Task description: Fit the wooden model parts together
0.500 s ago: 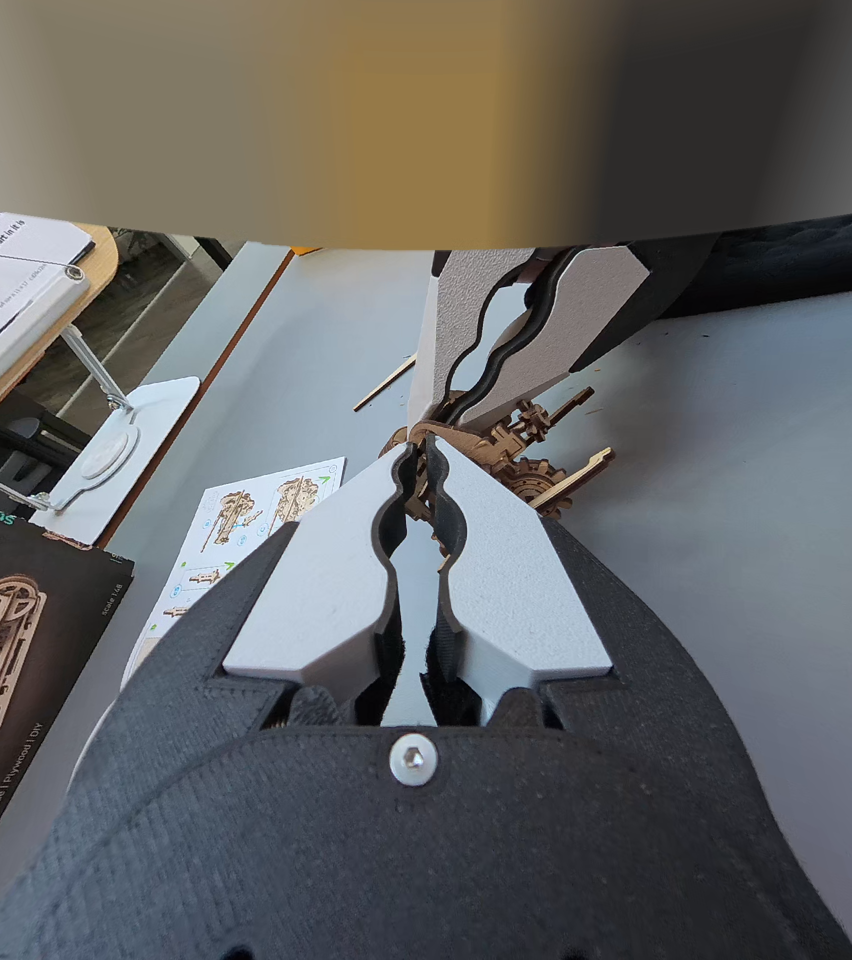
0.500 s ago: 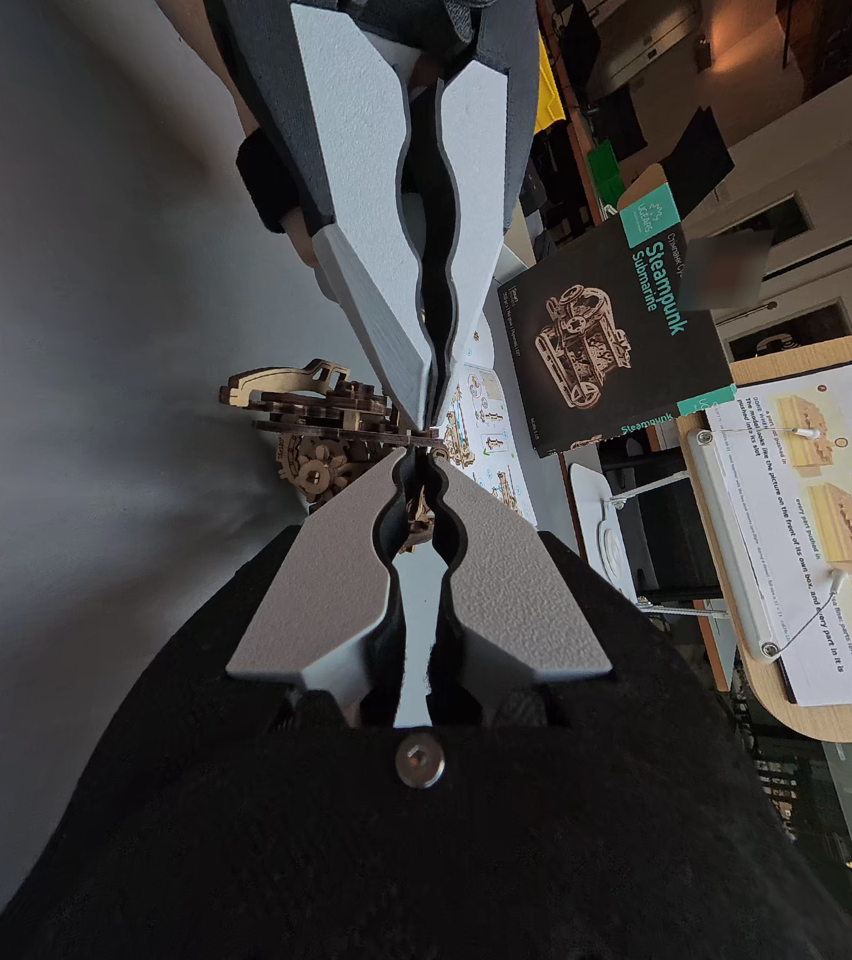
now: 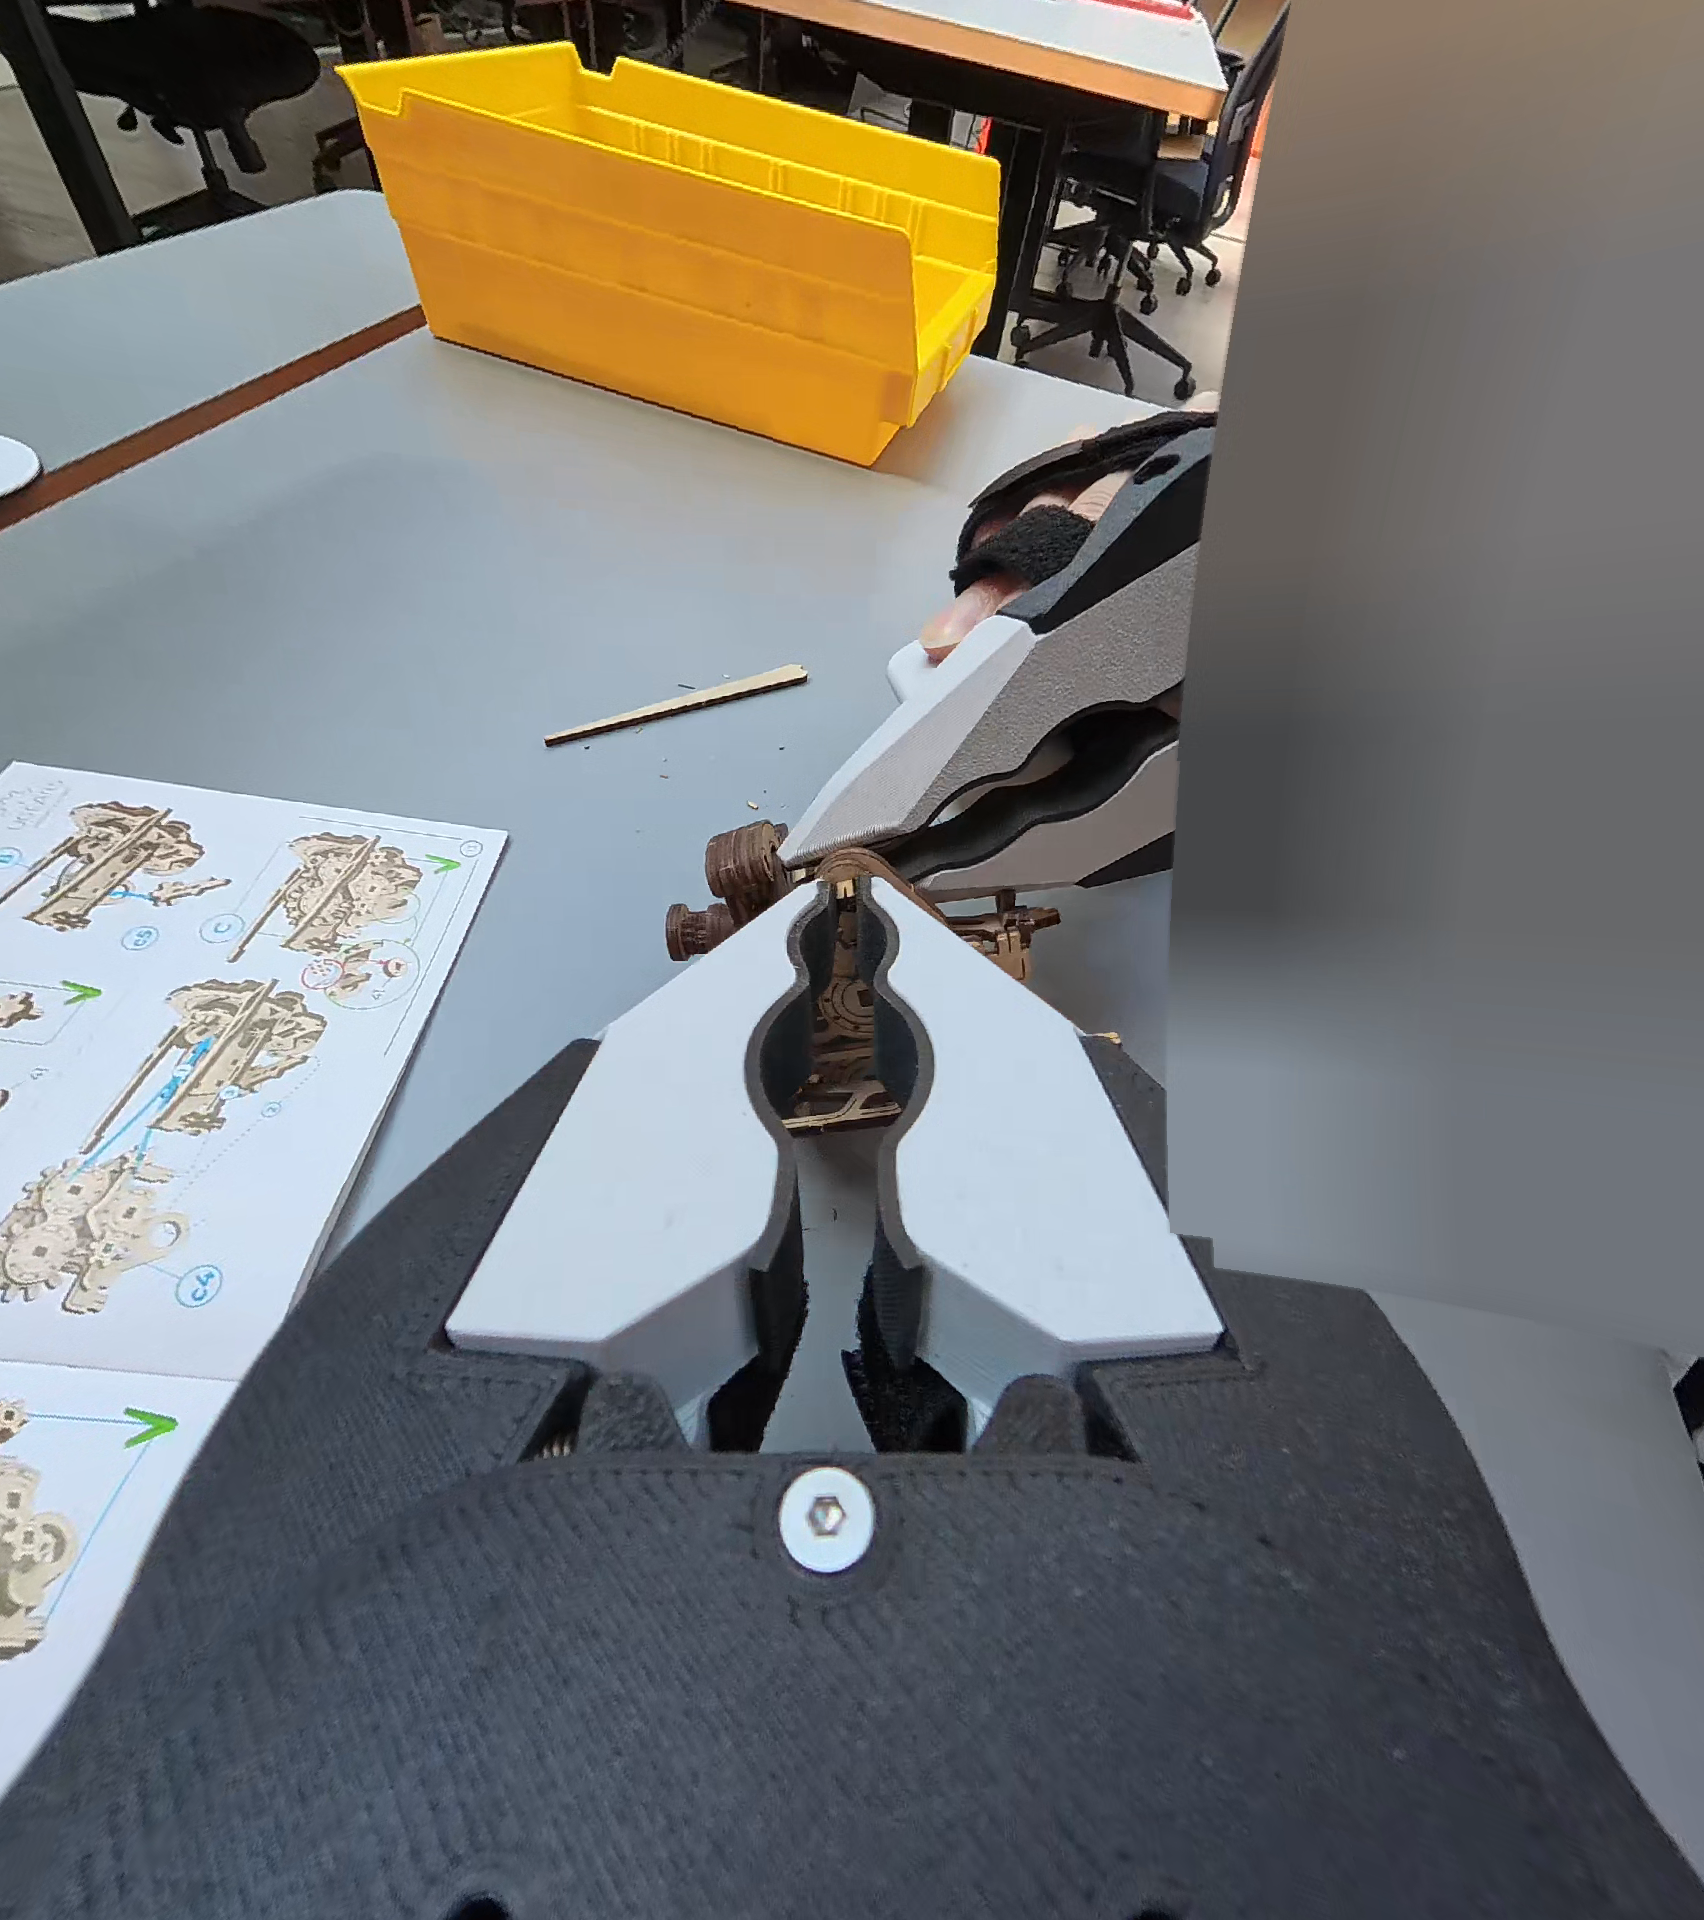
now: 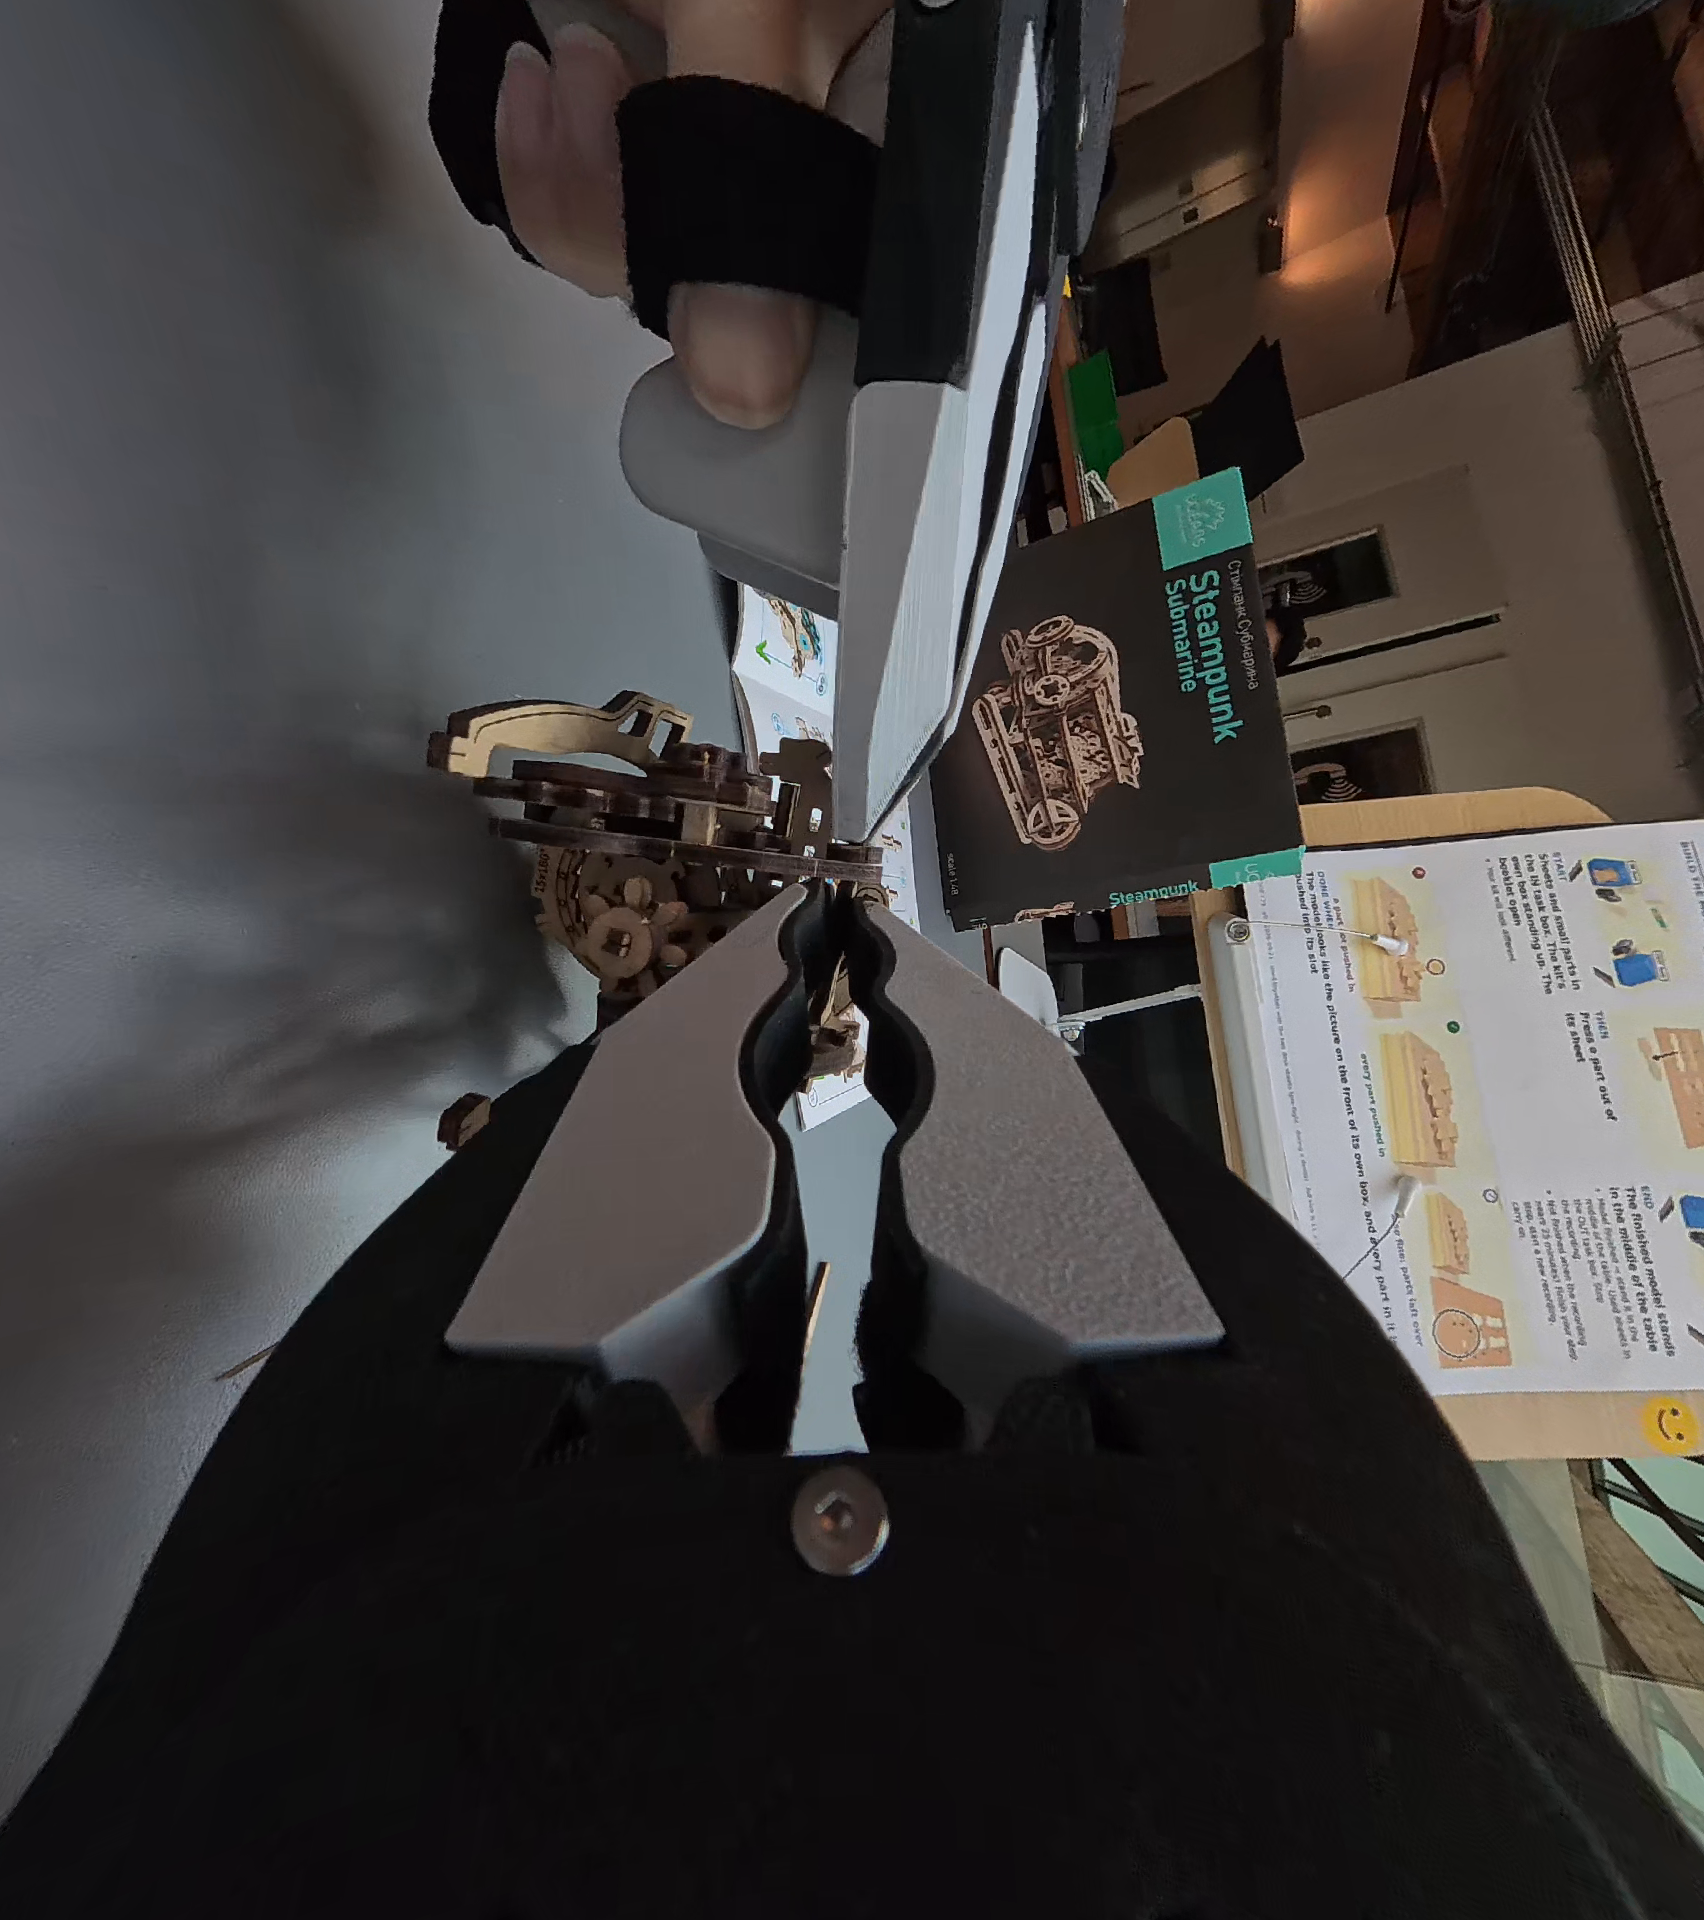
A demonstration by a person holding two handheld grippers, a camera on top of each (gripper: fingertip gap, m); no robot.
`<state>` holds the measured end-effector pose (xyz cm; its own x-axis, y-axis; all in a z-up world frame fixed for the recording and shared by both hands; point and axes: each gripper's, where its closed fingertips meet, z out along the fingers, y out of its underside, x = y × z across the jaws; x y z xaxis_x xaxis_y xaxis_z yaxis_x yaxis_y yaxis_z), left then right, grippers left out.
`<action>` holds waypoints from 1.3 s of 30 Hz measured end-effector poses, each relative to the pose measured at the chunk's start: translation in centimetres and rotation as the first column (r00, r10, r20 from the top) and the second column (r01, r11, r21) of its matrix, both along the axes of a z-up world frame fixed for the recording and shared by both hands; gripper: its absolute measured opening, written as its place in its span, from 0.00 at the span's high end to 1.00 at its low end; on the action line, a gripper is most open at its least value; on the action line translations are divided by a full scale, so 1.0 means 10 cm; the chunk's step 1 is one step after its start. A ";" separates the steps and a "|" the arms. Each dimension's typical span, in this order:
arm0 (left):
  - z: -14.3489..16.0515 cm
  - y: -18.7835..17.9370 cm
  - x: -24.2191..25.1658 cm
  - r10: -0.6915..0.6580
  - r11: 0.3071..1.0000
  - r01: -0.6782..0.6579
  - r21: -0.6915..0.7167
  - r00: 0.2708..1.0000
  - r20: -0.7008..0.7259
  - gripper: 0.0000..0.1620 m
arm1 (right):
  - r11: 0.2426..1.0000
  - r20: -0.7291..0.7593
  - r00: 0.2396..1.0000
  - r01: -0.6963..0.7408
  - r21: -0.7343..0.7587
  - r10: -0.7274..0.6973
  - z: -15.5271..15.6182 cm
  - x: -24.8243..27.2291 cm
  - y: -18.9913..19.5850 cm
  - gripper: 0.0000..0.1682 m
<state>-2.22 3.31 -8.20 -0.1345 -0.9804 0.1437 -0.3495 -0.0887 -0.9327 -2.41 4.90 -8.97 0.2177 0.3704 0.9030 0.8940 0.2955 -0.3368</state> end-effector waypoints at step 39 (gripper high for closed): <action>-0.01 -0.07 -0.11 -0.110 0.994 0.110 0.028 0.994 0.003 1.00 | 0.943 -0.318 0.946 -0.167 -0.287 0.070 0.02 0.00 -0.13 0.92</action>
